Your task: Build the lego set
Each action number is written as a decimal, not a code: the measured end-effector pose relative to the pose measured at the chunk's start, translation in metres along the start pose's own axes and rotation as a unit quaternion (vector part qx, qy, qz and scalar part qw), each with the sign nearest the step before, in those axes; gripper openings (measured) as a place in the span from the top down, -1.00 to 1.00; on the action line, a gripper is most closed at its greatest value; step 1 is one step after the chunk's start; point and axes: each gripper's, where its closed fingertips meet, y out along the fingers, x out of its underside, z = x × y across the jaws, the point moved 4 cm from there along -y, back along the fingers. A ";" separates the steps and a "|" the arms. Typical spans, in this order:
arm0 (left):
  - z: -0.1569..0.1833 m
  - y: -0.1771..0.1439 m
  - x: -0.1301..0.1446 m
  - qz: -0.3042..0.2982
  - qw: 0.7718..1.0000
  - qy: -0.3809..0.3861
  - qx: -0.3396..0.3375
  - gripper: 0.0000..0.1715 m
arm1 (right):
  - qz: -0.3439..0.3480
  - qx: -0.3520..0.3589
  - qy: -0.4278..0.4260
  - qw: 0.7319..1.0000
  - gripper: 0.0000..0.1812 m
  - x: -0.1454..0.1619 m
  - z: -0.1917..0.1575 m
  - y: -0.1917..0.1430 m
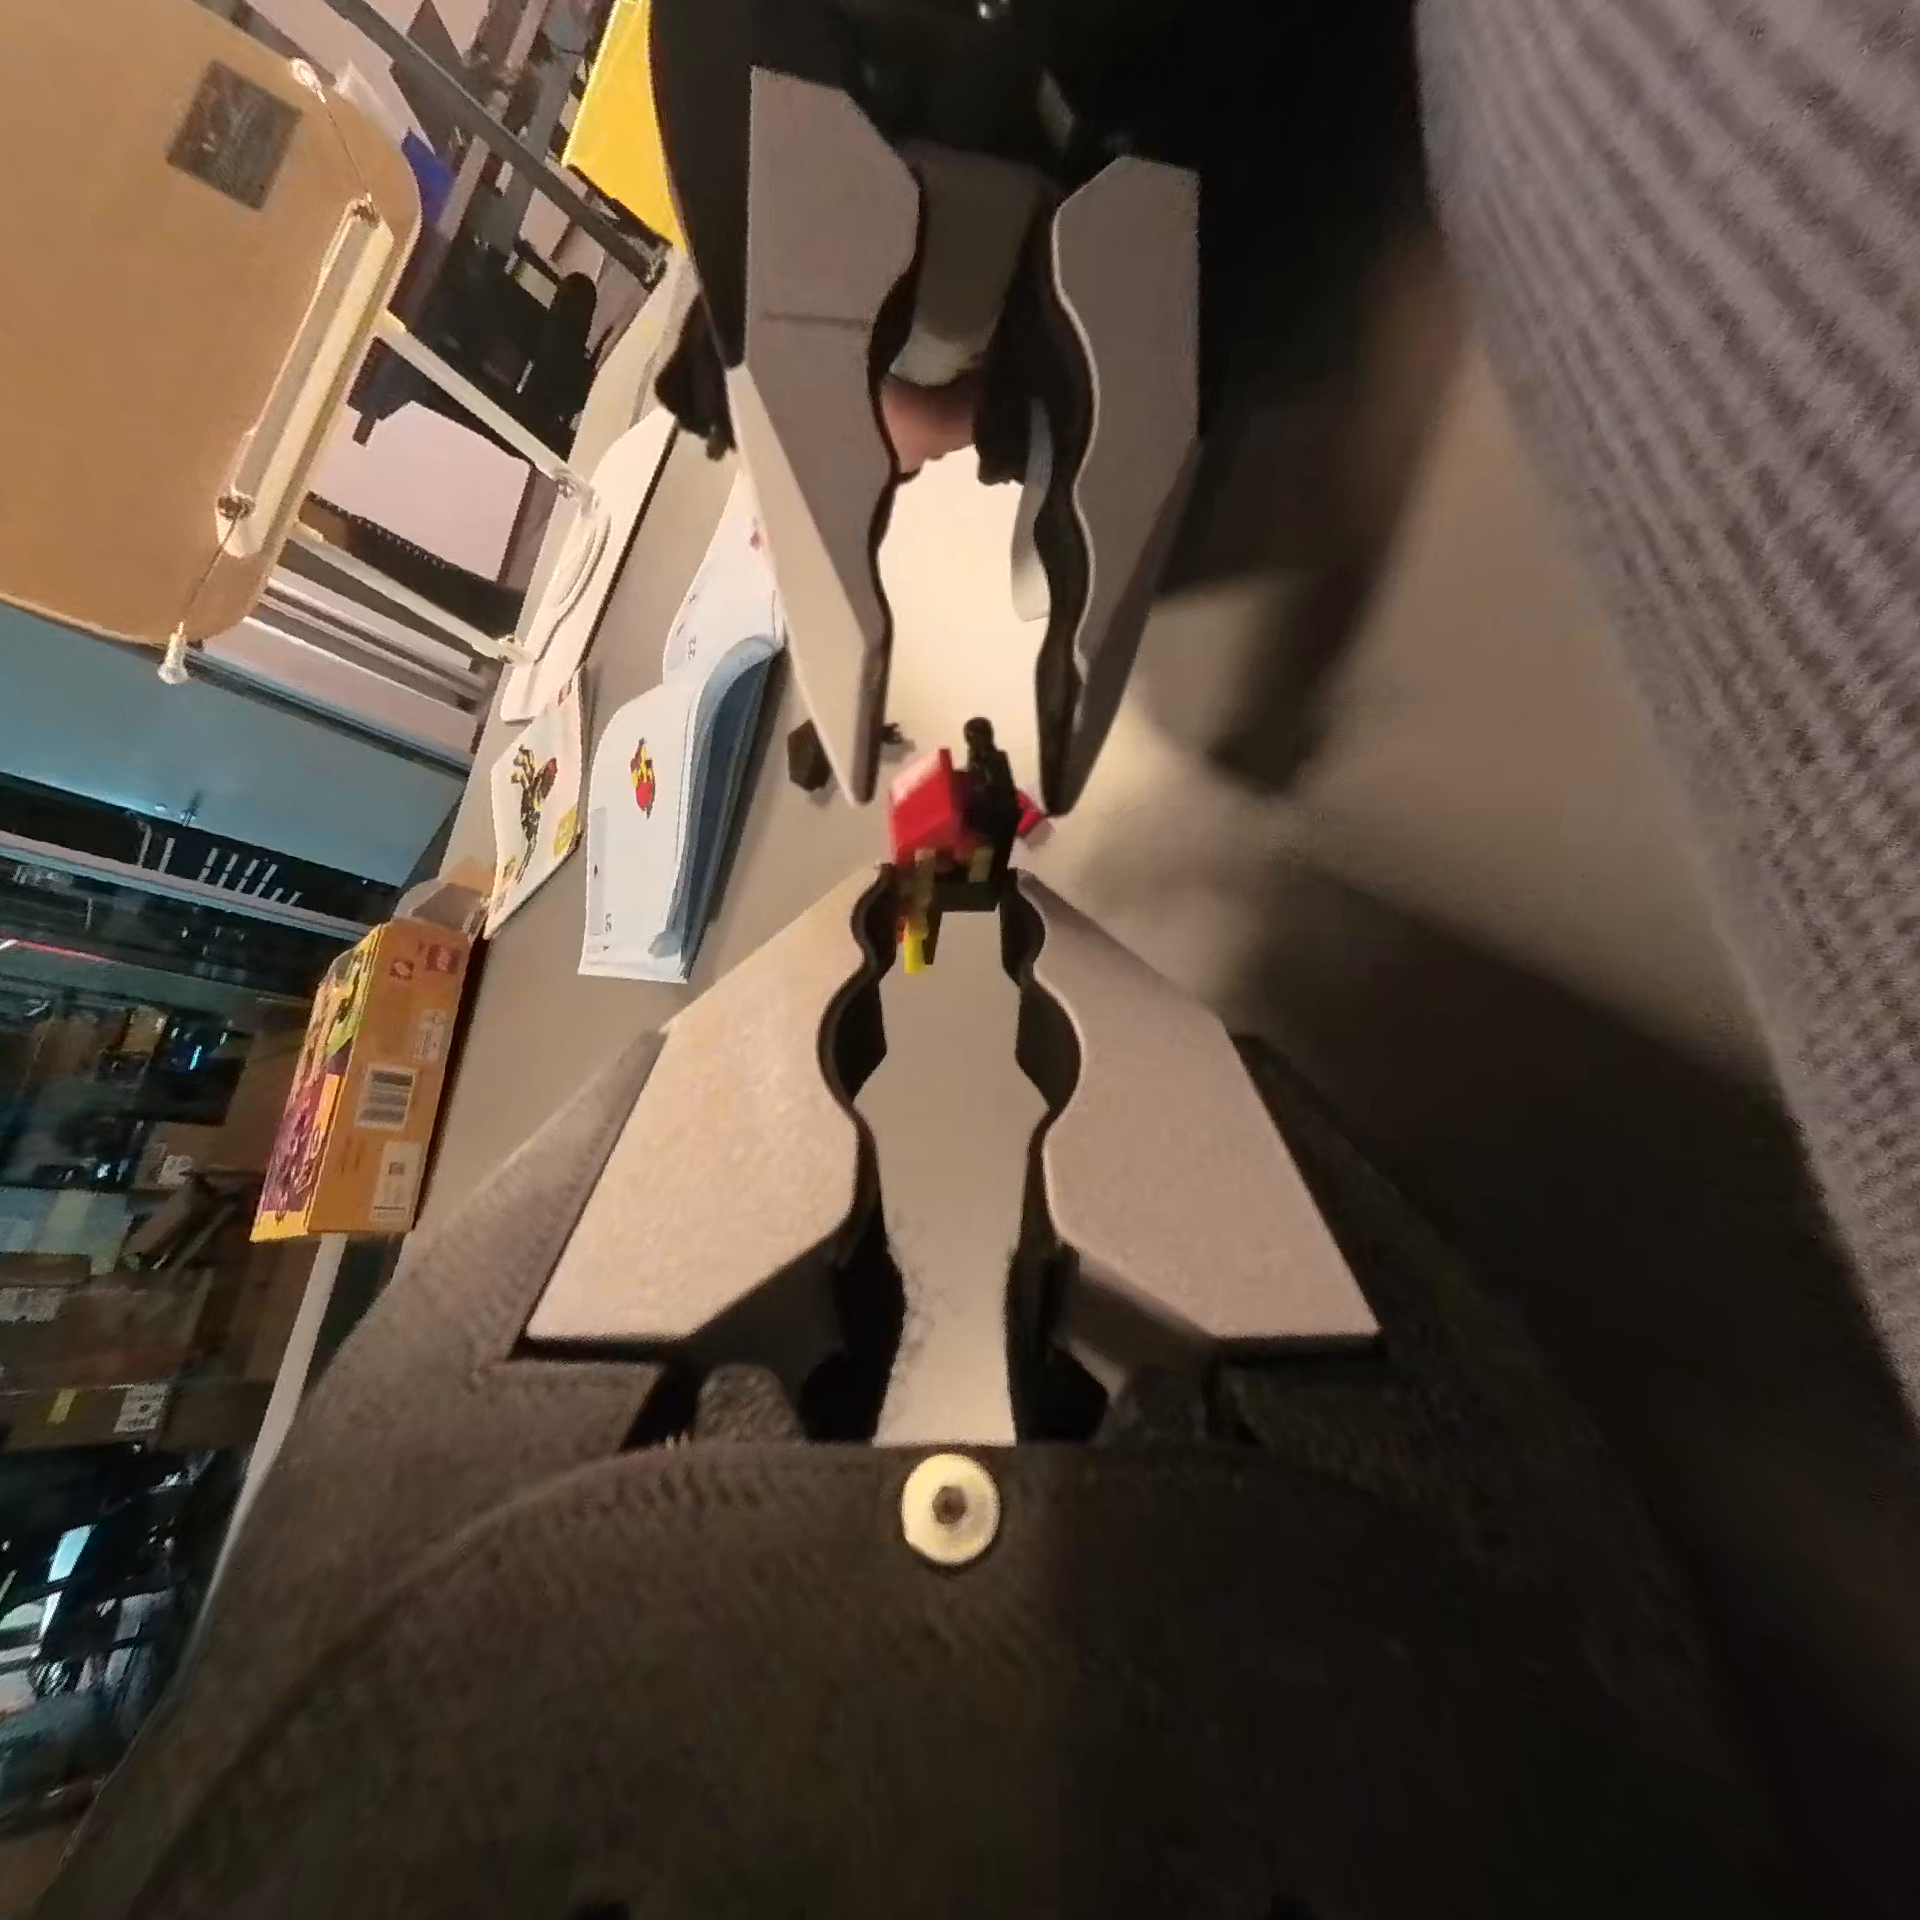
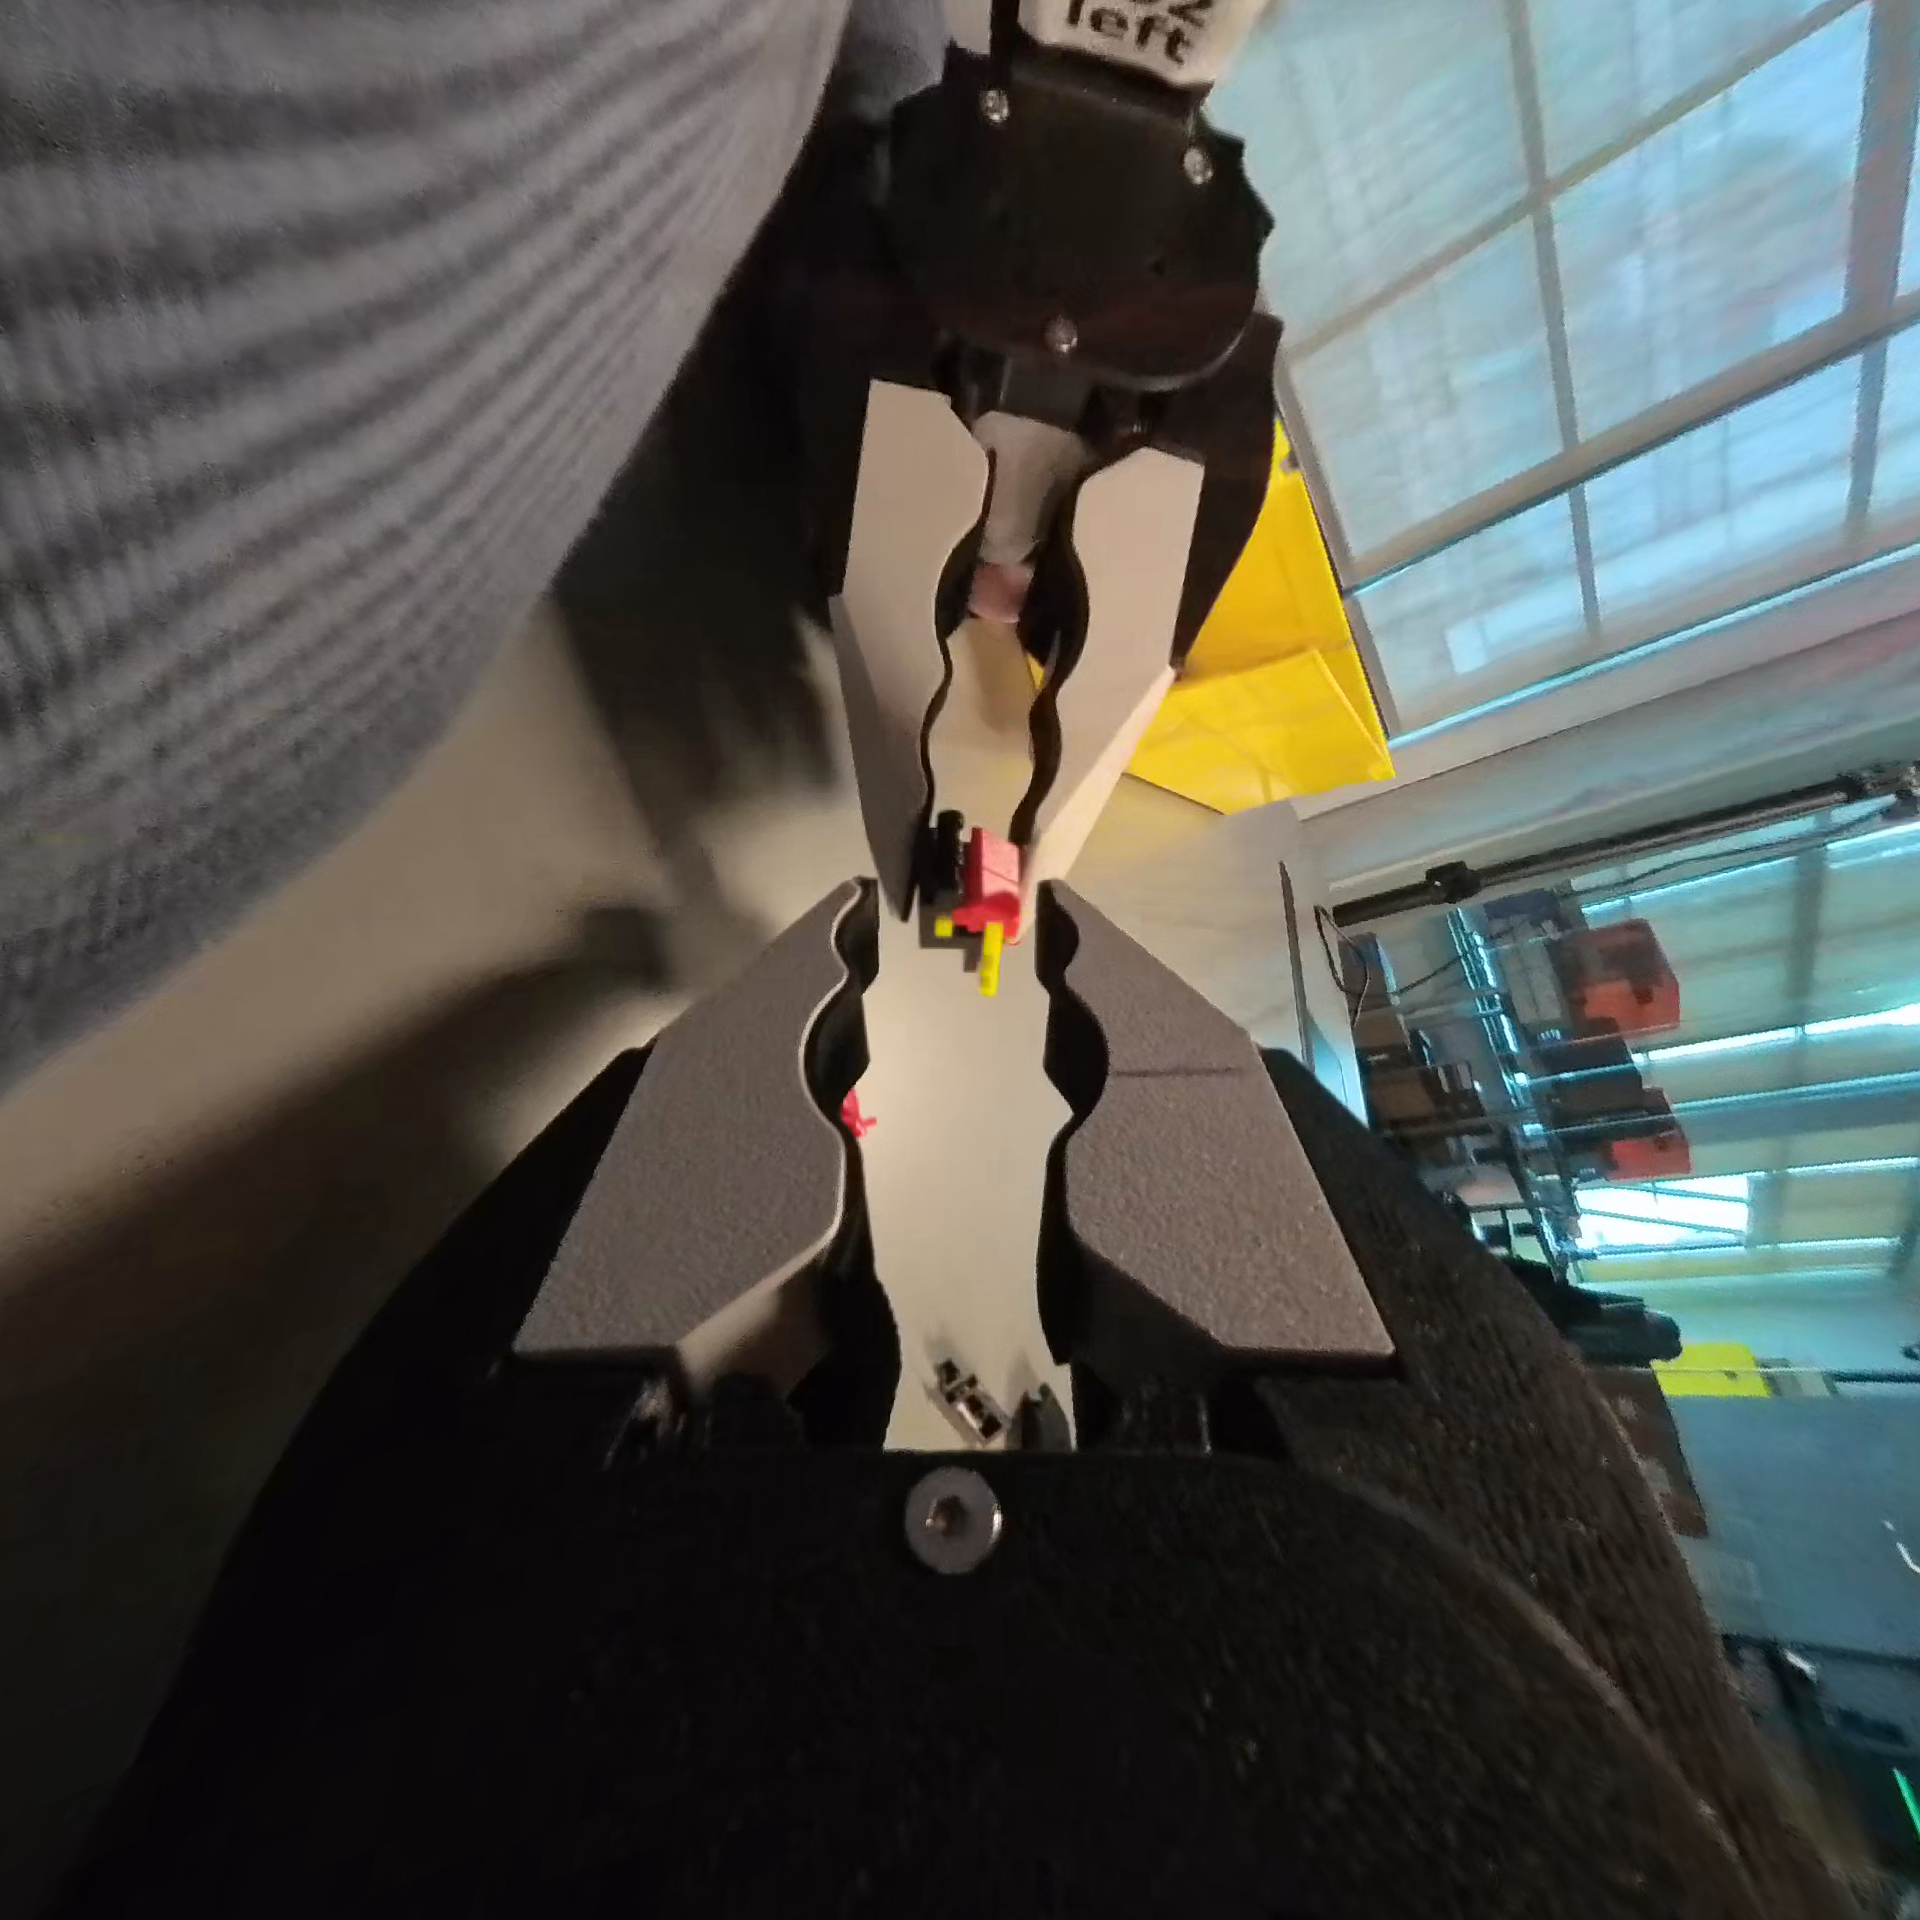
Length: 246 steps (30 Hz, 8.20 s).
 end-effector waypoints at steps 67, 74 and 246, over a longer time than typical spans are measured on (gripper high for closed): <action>0.013 -0.019 0.024 0.038 0.906 -0.193 0.376 1.00 | 0.081 -0.124 0.033 0.988 0.81 -0.011 -0.025 0.000; 0.018 -0.018 0.025 0.024 0.912 -0.178 0.369 0.88 | 0.088 -0.171 0.061 0.979 0.81 -0.023 -0.025 0.003; 0.047 0.011 -0.032 -0.164 0.931 -0.320 -0.055 0.80 | 0.142 -0.198 -0.119 0.963 0.80 0.002 -0.034 -0.023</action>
